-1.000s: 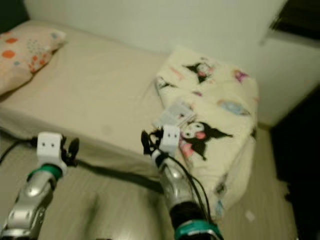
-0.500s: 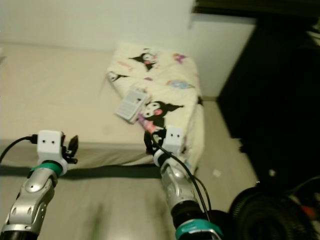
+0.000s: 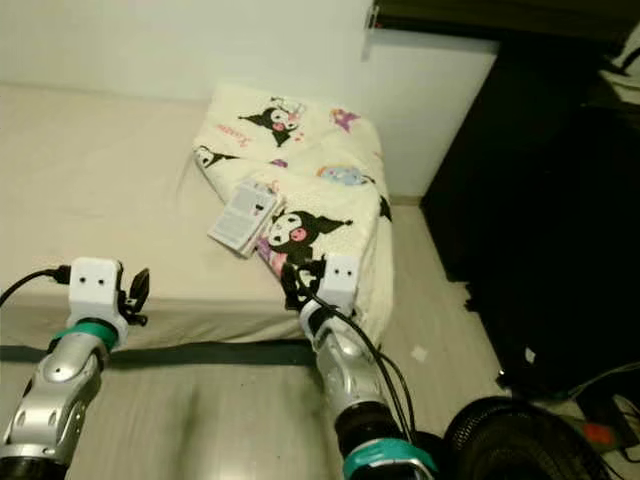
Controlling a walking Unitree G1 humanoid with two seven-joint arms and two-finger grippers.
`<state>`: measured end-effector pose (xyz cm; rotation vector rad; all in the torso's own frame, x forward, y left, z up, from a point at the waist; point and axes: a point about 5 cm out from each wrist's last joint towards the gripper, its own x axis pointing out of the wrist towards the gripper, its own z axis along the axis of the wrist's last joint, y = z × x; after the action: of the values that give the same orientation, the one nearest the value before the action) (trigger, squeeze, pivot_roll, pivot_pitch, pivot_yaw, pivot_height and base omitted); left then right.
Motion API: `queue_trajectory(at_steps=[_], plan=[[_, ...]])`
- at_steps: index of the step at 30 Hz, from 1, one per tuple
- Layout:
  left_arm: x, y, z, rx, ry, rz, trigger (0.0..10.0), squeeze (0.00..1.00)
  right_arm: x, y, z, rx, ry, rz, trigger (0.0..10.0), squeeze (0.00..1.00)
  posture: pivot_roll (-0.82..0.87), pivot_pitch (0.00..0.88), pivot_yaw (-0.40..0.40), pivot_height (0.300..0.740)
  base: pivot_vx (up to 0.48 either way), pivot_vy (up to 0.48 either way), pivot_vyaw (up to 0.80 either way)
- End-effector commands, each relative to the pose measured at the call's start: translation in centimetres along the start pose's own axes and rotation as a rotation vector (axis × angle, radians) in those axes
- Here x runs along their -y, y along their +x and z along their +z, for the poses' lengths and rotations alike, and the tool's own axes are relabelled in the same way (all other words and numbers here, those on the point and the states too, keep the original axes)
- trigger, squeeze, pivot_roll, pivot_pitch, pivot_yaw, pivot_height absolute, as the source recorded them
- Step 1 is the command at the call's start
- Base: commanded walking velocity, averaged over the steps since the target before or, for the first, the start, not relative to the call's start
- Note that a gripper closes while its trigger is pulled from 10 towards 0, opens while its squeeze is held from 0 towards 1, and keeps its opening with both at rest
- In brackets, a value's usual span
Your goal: Clean up the room
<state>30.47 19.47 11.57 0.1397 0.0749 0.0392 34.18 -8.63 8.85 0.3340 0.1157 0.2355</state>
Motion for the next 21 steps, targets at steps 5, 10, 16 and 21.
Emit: queue_trajectory(at_steps=[5, 10, 16, 21], plan=[[-0.78, -0.24, -0.77, -0.024, 0.016, 0.036, 10.0, 0.00, -0.58, 0.01, -0.38, -0.010, 0.007, 0.014, 10.0, 0.00, 0.20, 0.015, -0.044, 0.740, 0.461, 0.000, 0.00], [-0.83, -0.23, -0.81, -0.024, 0.022, 0.041, 10.0, 0.00, -0.59, 0.01, -0.46, -0.013, 0.007, 0.015, 10.0, 0.00, 0.20, 0.015, -0.044, 0.740, 0.452, 0.000, 0.00], [-0.89, -0.19, -0.79, -0.024, 0.018, 0.043, 10.0, 0.00, -0.60, 0.00, -0.48, -0.013, 0.007, 0.014, 10.0, 0.00, 0.20, 0.017, -0.042, 0.740, 0.394, 0.000, 0.00], [-0.85, -0.15, -0.71, -0.016, 0.012, 0.032, 10.0, 0.00, -0.56, -0.01, -0.52, -0.015, 0.006, 0.012, 10.0, 0.00, 0.20, 0.014, -0.041, 0.740, 0.000, 0.000, 0.00]])
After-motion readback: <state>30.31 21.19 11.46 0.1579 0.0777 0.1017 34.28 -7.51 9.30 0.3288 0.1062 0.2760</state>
